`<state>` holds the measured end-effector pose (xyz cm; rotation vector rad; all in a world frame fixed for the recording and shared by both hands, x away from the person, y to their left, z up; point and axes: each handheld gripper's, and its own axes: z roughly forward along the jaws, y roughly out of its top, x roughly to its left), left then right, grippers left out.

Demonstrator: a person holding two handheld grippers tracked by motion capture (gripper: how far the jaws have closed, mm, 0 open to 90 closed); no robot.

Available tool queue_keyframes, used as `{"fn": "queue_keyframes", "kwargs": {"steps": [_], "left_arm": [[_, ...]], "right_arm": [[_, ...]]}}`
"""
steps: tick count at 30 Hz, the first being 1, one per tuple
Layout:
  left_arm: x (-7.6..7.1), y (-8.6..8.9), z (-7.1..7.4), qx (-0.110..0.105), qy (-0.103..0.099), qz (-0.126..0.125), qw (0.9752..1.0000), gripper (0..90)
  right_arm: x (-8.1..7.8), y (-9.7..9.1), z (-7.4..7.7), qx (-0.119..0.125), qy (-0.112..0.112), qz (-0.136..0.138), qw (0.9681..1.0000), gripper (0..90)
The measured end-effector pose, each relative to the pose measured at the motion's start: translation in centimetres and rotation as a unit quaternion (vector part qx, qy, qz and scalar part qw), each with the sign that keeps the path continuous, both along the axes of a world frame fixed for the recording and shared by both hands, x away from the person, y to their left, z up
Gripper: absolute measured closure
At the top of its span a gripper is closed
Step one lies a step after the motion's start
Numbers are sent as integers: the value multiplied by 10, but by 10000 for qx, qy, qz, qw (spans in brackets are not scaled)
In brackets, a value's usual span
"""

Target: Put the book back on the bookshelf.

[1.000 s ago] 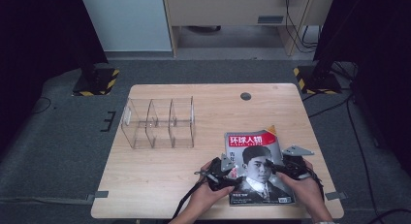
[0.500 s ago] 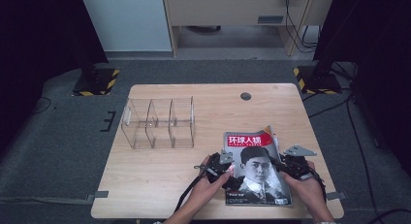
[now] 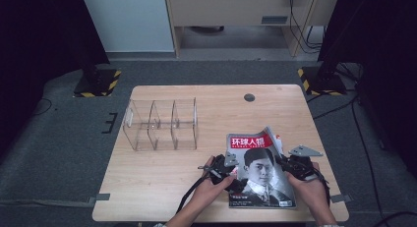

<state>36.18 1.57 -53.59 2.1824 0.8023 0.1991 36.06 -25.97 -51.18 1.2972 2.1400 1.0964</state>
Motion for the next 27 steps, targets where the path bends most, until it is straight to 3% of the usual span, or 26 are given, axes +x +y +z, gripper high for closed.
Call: {"fn": "queue_keyframes", "kwargs": {"steps": [13, 20, 27], "left_arm": [[4, 7, 0, -349, 175, 97, 9992, 36], [6, 11, 0, -510, 282, 217, 9981, 38], [8, 13, 0, -602, 352, 172, 9974, 35]], "right_arm": [[-5, 4, 18, 131, -278, 168, 9994, 878], [-11, 6, 29, 258, -514, 316, 9978, 879], [-15, 8, 37, 409, -687, 431, 9959, 879]]}}
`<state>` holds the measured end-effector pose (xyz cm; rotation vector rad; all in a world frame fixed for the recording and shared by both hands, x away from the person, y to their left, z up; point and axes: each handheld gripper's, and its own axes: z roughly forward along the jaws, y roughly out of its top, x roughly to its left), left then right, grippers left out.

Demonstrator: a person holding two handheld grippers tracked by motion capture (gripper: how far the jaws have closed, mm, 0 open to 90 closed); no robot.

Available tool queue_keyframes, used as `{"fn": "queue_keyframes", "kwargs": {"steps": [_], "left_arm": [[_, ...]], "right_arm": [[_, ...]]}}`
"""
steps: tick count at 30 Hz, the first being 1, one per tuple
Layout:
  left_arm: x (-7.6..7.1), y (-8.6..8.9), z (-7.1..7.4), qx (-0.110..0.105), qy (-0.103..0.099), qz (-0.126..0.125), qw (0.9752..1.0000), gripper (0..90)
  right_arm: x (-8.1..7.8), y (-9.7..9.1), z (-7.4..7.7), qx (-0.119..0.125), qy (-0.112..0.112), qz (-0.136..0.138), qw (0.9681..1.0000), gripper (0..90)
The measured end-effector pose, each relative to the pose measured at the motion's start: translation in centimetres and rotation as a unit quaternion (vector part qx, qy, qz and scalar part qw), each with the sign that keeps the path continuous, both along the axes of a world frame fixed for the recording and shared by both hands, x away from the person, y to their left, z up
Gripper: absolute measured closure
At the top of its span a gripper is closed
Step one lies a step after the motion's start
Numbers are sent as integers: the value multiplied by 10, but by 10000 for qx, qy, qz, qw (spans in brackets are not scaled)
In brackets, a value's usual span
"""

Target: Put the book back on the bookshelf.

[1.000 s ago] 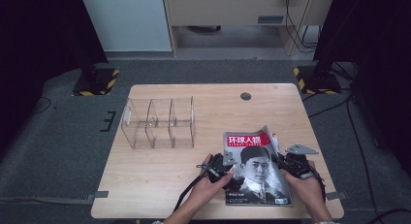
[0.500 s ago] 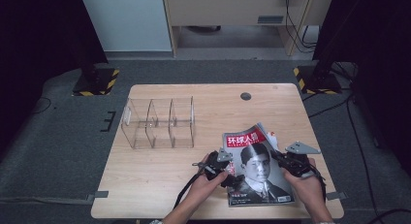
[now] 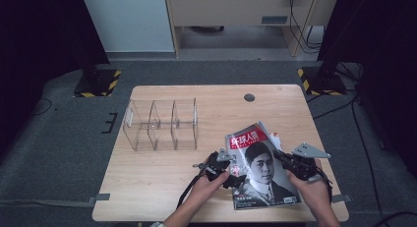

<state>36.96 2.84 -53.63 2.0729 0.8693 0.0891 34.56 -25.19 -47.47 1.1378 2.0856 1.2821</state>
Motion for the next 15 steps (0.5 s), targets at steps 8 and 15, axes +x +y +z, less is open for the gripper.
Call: {"fn": "queue_keyframes", "kwargs": {"steps": [8, 15], "left_arm": [[1, 0, 0, -47, 26, -11, 10000, 35], [2, -5, 0, 16, -18, -315, 9995, 30]], "right_arm": [[-4, -2, 9, 288, -216, 133, 9993, 880], [-5, -7, 15, 595, -292, 171, 9977, 880]]}}
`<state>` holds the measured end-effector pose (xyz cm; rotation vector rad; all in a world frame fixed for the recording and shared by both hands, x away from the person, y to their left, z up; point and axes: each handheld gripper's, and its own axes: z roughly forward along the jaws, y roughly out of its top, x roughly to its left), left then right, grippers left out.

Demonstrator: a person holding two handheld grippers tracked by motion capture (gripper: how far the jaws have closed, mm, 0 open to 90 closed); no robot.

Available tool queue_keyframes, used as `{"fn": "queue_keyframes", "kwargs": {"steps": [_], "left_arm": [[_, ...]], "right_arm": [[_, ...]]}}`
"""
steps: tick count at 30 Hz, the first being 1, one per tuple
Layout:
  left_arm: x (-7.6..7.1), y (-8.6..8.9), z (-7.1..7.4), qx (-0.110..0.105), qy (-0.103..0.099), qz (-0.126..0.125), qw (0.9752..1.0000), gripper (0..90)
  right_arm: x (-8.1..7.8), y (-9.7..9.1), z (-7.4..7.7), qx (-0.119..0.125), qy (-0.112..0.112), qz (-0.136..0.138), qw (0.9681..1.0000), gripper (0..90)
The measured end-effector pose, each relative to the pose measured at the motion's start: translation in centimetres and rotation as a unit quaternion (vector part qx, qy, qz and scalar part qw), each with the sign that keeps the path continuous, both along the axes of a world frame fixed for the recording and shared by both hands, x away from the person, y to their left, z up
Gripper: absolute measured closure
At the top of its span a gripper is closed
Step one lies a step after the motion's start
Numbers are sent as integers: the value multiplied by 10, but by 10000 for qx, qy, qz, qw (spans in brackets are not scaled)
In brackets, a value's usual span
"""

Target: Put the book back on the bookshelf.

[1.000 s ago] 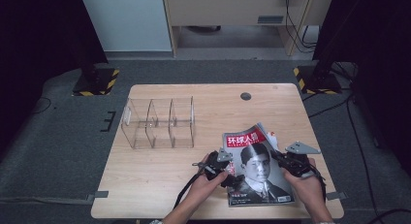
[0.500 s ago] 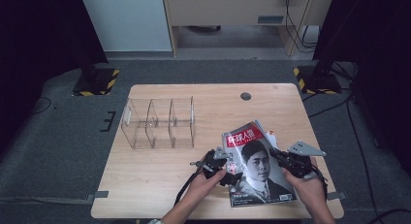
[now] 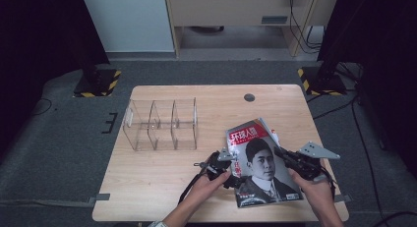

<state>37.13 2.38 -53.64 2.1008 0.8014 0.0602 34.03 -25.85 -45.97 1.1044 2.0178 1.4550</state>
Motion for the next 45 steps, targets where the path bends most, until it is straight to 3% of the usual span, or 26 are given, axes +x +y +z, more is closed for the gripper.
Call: {"fn": "queue_keyframes", "kwargs": {"steps": [1, 5, 7, 10, 12, 15, 25, 34, 35, 36, 37, 38, 39, 45], "left_arm": [[-1, -2, 0, 48, -18, -98, 9999, 30], [0, -2, 0, 18, 1, -94, 10000, 30], [2, -2, 0, -94, 61, -56, 9999, 38], [1, -3, 0, -54, 42, -31, 10000, 51], [-1, -5, 1, 103, -107, 8, 9999, 72], [-2, -5, 1, 170, -160, 36, 9997, 86], [-3, -1, 1, 159, -242, 322, 9991, 248], [-3, -1, 1, 184, -280, 437, 9985, 319], [-3, -1, 1, 186, -283, 451, 9984, 325], [-3, -1, 1, 189, -287, 461, 9983, 329], [-4, -1, 1, 192, -290, 465, 9983, 331], [-4, -1, 1, 194, -291, 468, 9983, 331], [-4, -1, 1, 194, -291, 479, 9982, 340], [-3, 1, 1, 175, -283, 581, 9978, 392]], "right_arm": [[0, -1, 0, 34, -15, -8, 10000, 880], [2, -3, -2, 92, 27, -9, 10000, 880], [4, -3, -6, 55, 106, -50, 9999, 879], [9, -5, -14, 58, 241, -108, 9996, 879], [12, -7, -21, 59, 362, -142, 9992, 879], [17, -9, -32, -32, 545, -171, 9984, 878], [27, -15, -50, -276, 794, -380, 9957, 863], [32, -21, -61, -661, 917, -688, 9912, 724], [33, -22, -65, -760, 1023, -803, 9886, 639], [33, -22, -65, -760, 1023, -803, 9886, 639], [35, -24, -68, -898, 1146, -922, 9850, 542], [35, -24, -68, -898, 1146, -922, 9850, 542], [35, -25, -70, -945, 1089, -1032, 9842, 441], [37, -25, -72, -942, 1174, -1101, 9825, 463]]}}
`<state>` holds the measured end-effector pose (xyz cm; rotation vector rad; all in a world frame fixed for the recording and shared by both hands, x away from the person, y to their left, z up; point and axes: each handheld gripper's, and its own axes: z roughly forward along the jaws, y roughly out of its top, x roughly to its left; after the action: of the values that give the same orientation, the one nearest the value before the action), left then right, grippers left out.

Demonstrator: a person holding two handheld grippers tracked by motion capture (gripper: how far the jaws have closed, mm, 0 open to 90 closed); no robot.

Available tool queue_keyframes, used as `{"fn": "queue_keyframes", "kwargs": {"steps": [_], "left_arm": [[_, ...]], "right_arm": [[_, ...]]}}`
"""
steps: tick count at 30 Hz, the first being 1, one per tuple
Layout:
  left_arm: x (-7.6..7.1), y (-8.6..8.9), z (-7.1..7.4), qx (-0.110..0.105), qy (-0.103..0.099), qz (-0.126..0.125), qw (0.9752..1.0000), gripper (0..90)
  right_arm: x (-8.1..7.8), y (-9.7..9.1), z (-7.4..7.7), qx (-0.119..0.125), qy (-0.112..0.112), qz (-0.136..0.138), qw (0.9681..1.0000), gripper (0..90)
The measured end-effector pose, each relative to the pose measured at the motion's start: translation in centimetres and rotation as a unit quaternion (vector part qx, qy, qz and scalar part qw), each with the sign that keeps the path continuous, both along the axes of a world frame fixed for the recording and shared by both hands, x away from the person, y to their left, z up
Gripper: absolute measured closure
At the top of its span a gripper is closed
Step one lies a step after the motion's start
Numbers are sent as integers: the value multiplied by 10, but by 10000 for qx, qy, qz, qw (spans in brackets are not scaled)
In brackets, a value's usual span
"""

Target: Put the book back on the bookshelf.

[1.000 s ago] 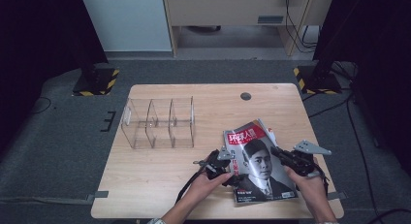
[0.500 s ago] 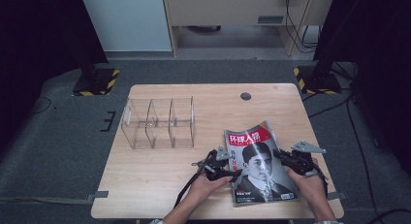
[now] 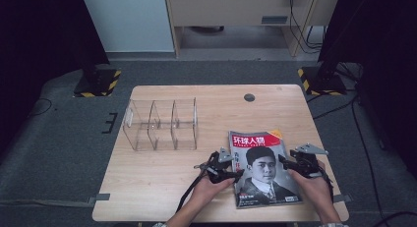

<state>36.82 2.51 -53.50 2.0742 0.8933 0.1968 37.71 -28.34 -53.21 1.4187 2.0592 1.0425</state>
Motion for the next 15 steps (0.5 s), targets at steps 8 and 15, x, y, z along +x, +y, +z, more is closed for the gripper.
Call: {"fn": "queue_keyframes", "kwargs": {"steps": [8, 15], "left_arm": [[1, 2, 0, -18, -5, 31, 10000, 451], [3, 6, 0, -164, 73, 47, 9998, 524]], "right_arm": [[-3, 4, -1, -152, -26, 162, 9997, 579], [-5, 8, -1, -132, -21, 357, 9993, 607]]}}
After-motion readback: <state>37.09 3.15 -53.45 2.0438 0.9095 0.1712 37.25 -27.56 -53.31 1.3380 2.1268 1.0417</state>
